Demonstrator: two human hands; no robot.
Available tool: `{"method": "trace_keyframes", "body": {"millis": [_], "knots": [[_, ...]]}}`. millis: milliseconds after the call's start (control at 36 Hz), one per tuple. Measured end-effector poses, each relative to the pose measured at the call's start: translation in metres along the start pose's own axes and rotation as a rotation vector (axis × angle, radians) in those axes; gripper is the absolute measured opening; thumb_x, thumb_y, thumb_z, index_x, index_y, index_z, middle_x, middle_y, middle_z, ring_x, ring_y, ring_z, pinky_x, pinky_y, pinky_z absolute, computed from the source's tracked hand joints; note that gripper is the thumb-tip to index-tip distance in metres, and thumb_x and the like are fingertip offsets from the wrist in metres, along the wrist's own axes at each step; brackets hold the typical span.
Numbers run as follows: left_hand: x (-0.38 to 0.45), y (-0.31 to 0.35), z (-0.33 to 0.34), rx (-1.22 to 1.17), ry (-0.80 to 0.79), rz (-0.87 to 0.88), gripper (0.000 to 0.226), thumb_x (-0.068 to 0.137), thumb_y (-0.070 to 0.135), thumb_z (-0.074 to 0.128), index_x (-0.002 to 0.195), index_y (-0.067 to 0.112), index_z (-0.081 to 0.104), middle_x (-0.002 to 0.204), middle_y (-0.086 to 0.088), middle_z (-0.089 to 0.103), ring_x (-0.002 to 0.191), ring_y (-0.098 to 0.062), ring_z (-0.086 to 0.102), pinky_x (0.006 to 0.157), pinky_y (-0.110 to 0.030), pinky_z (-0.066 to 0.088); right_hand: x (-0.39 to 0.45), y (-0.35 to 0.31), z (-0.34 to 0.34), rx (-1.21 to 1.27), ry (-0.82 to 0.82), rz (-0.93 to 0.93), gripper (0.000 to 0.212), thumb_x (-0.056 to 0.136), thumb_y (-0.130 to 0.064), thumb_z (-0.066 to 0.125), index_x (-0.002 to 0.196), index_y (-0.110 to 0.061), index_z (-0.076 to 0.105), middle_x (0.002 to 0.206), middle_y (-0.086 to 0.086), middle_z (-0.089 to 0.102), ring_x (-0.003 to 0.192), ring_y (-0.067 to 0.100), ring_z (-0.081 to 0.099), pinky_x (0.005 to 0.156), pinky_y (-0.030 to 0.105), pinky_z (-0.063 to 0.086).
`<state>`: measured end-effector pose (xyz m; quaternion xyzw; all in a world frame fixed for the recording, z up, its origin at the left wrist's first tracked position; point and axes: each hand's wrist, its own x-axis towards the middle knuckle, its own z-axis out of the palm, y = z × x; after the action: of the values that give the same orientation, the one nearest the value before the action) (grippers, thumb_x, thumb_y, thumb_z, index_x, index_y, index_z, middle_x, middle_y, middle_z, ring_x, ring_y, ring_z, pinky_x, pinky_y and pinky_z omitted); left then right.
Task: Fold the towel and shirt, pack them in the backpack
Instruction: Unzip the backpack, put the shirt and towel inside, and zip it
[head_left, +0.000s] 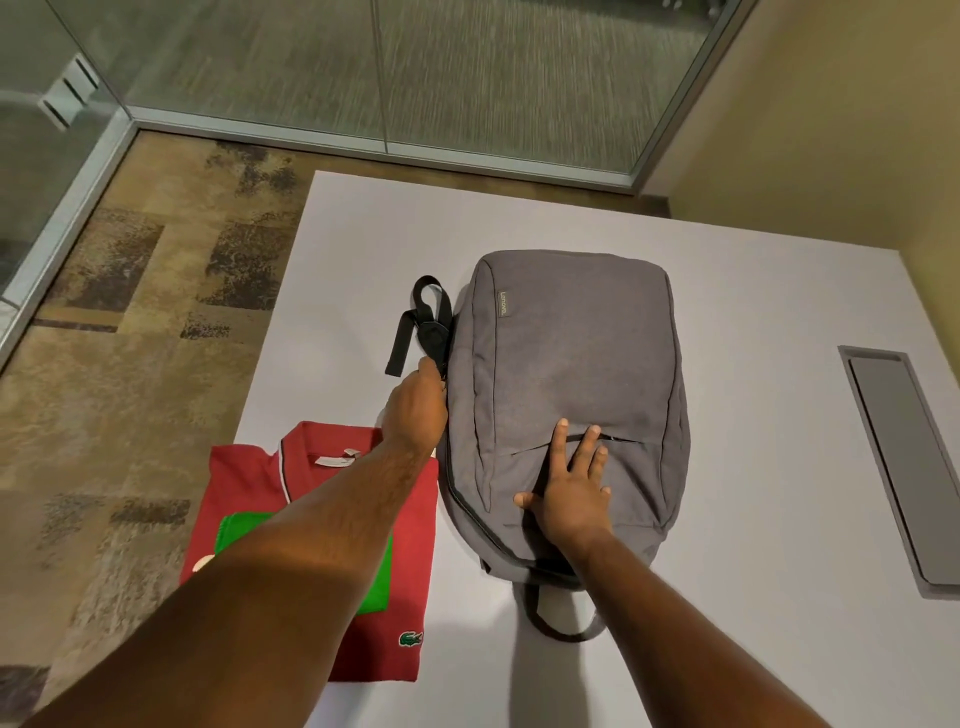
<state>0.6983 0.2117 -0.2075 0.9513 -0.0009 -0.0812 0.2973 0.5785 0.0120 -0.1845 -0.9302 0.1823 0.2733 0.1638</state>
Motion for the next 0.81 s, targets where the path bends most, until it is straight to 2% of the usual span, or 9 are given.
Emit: {"method": "trace_keyframes", "body": {"millis": [111,194,278,361,444,667,722,778,806], "knots": [[-0.017,-0.005,-0.007,0.036,0.008,0.077,0.022,0.097,-0.002,0.052,0.089,0.016,0.040,0.078,-0.002,0.047,0.073,-0.017,0.050,0.061,-0.033,0.038,-0.001,0.000,0.000,0.002,0.003,0.001,0.126,0.092,-0.051,0.071,0.152,-0.034,-0.038,0.160,0.013,-0.044,0.155,0.039,-0.023,0.123,0.064,0.019],[-0.037,-0.007,-0.011,0.074,0.025,0.114,0.031,0.087,-0.015,0.043,0.083,0.016,0.040,0.076,-0.004,0.044,0.071,-0.018,0.043,0.058,-0.033,0.028,-0.001,-0.001,-0.001,0.004,0.004,0.005,0.126,0.092,-0.050,0.071,0.151,-0.035,-0.039,0.159,0.012,-0.045,0.155,0.039,-0.023,0.123,0.065,0.018],[-0.058,-0.013,-0.012,0.119,0.062,0.154,0.037,0.078,-0.022,0.040,0.079,0.014,0.046,0.075,-0.007,0.049,0.073,-0.025,0.048,0.058,-0.034,0.030,-0.003,-0.003,-0.001,-0.001,0.013,0.004,0.125,0.092,-0.049,0.071,0.153,-0.035,-0.037,0.160,0.013,-0.043,0.155,0.039,-0.022,0.123,0.065,0.017],[-0.078,-0.015,-0.012,0.139,0.071,0.188,0.038,0.073,-0.026,0.050,0.073,0.011,0.053,0.069,-0.009,0.053,0.068,-0.026,0.050,0.054,-0.034,0.029,-0.008,-0.004,-0.001,-0.011,0.015,0.006,0.119,0.095,-0.048,0.069,0.156,-0.032,-0.033,0.161,0.015,-0.041,0.155,0.039,-0.021,0.123,0.064,0.017],[-0.092,-0.019,-0.009,0.137,0.112,0.221,0.041,0.072,-0.024,0.061,0.066,0.015,0.050,0.063,-0.005,0.051,0.061,-0.021,0.045,0.052,-0.033,0.030,-0.013,-0.006,0.001,-0.034,0.011,0.003,0.111,0.098,-0.048,0.064,0.159,-0.029,-0.027,0.162,0.017,-0.038,0.155,0.041,-0.021,0.122,0.063,0.017],[-0.135,-0.022,-0.008,0.163,0.103,0.308,0.039,0.066,-0.021,0.068,0.073,0.015,0.056,0.069,-0.003,0.055,0.065,-0.023,0.052,0.057,-0.034,0.038,-0.034,-0.012,0.010,-0.003,-0.036,-0.057,0.093,0.104,-0.045,0.054,0.164,-0.022,-0.013,0.166,0.021,-0.029,0.156,0.040,-0.018,0.123,0.058,0.021],[-0.147,-0.024,-0.006,0.158,0.107,0.340,0.038,0.066,-0.021,0.067,0.074,0.015,0.056,0.070,-0.003,0.054,0.065,-0.024,0.053,0.058,-0.036,0.042,-0.041,-0.014,0.012,-0.002,-0.038,-0.074,0.083,0.106,-0.044,0.051,0.165,-0.019,-0.001,0.168,0.023,-0.021,0.157,0.042,-0.009,0.123,0.055,0.023],[-0.159,-0.023,-0.004,0.159,0.093,0.355,0.035,0.071,-0.016,0.069,0.076,0.016,0.057,0.072,-0.002,0.055,0.068,-0.024,0.053,0.060,-0.037,0.045,-0.047,-0.018,0.014,-0.007,-0.015,-0.104,0.066,0.106,-0.044,0.049,0.158,-0.013,0.024,0.167,0.026,0.005,0.152,0.045,0.021,0.117,0.051,0.035],[-0.164,-0.022,-0.003,0.162,0.087,0.367,0.032,0.076,-0.012,0.071,0.078,0.017,0.057,0.074,-0.002,0.056,0.071,-0.023,0.053,0.063,-0.038,0.047,-0.052,-0.020,0.015,-0.003,0.002,-0.132,0.055,0.107,-0.043,0.048,0.151,-0.013,0.036,0.161,0.024,0.022,0.142,0.044,0.039,0.111,0.048,0.042]]}}
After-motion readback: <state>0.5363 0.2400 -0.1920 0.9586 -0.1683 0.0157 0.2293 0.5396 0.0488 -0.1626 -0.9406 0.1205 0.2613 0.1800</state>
